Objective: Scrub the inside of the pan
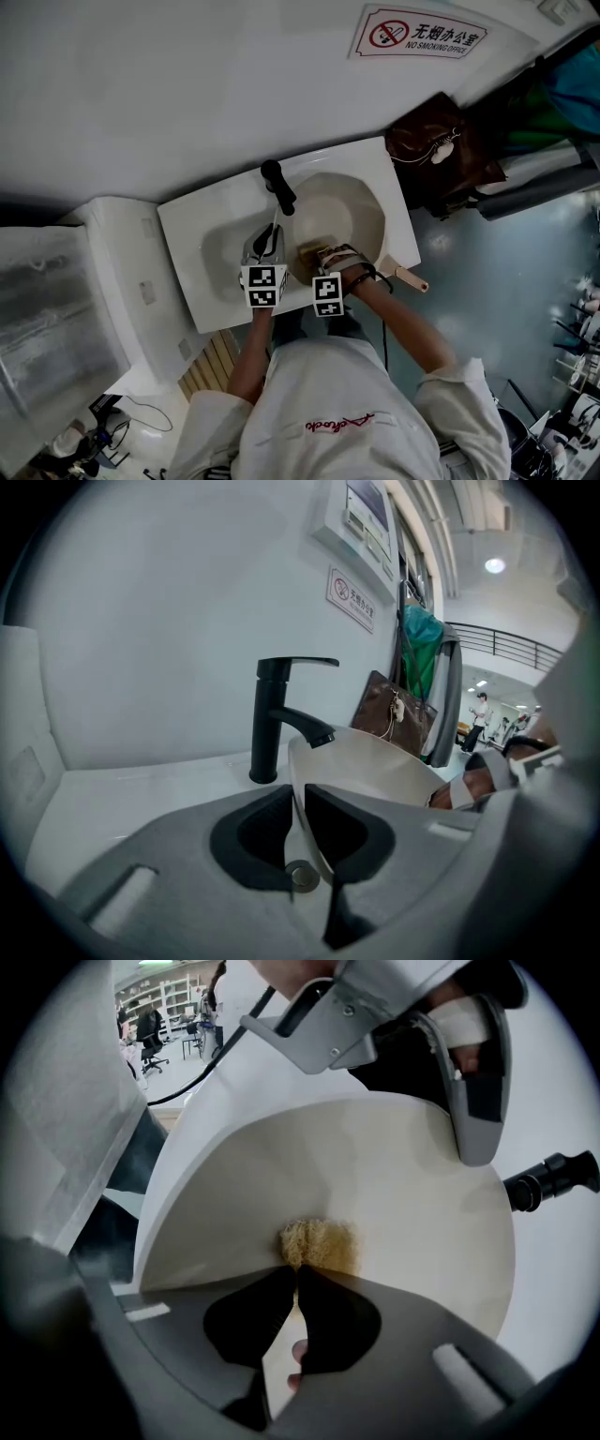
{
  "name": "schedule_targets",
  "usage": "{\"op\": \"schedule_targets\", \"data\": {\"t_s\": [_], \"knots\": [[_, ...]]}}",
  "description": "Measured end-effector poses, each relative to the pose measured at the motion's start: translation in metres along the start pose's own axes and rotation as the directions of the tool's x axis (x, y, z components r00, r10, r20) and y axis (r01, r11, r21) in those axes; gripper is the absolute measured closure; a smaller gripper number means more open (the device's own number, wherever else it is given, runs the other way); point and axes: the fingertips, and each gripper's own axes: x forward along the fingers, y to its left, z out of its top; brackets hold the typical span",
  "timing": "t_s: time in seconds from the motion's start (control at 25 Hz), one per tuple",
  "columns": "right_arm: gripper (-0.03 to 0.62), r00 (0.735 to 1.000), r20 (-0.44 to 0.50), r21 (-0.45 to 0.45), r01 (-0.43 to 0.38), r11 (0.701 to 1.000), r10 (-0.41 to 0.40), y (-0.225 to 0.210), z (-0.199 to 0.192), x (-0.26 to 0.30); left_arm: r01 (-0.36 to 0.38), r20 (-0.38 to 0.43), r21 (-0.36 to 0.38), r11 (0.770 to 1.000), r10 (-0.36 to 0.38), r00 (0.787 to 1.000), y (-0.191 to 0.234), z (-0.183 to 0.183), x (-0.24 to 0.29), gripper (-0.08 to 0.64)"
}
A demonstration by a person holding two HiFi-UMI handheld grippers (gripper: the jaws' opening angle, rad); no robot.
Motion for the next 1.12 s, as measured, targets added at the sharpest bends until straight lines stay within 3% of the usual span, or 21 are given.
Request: {"op": "schedule_targets", "data": {"t_s": [0.44,0.72,1.12], "knots": [[0.568,1.0,0.013,0.016,0.016,1.0,-0.016,-0.003,-0.007,-0.005,-0.003,-0.009,0.003,1.0,0.003,1.0,0.0,-0.001,-0.001,0.518],[0.568,0.994,-0.032,0.085,0.111,0.99,-0.108,-0.059,-0.027,-0.006,-0.005,-0.008,-0.005,1.0,0.005,1.0,-0.001,-0.001,-0.001,0.518],[0.568,0.982,-0.118,0.174,0.166,0.971,-0.147,-0.126,-0.065,0.007,0.003,-0.004,-0.015,1.0,-0.003,1.0,-0.001,0.0,-0.001,0.518]]}}
